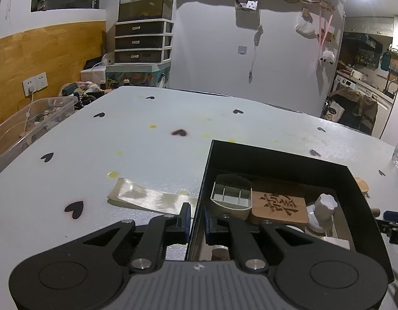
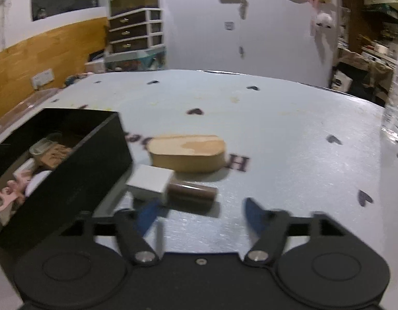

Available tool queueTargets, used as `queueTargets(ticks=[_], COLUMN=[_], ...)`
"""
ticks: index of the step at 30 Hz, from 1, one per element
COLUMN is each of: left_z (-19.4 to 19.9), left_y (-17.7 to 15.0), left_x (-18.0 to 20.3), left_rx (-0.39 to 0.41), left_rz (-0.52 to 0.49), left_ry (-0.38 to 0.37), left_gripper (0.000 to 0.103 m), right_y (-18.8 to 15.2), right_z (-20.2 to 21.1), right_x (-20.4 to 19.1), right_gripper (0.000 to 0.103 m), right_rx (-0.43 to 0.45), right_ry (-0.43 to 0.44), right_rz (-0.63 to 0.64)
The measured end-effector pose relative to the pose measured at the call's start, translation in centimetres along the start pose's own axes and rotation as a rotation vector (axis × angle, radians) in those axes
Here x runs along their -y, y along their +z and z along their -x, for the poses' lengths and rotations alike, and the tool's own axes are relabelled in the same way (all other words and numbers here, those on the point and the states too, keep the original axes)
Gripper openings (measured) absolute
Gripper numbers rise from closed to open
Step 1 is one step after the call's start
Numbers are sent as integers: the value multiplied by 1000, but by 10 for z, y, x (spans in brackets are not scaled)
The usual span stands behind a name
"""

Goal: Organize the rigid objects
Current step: 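Move the right gripper to the white block with brown cylinder and grasp it, then carry the white block into the black box and open the right gripper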

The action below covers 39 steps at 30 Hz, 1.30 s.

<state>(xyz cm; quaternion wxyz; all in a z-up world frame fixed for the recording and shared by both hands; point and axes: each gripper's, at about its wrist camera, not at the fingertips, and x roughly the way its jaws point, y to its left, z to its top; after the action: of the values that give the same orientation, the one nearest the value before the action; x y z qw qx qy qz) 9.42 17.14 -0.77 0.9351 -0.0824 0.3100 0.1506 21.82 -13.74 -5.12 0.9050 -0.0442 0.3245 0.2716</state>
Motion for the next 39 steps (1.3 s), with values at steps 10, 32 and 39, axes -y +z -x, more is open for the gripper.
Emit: queueTargets(ticks=[10, 32, 39], left_z=[0, -2, -4], left_y=[-1, 0, 0], left_x=[-1, -2, -2], left_rx=[4, 3, 6], left_rz=[9, 9, 16], left_ry=[-13, -26, -35], left_gripper=[12, 12, 12], right_y=[13, 28, 62], right_z=[-22, 2, 42], right_x=[-24, -15, -46], right_gripper=[90, 86, 86], right_rx=[-50, 55, 131], right_ry=[-27, -15, 224], right_rz=[-62, -52, -6])
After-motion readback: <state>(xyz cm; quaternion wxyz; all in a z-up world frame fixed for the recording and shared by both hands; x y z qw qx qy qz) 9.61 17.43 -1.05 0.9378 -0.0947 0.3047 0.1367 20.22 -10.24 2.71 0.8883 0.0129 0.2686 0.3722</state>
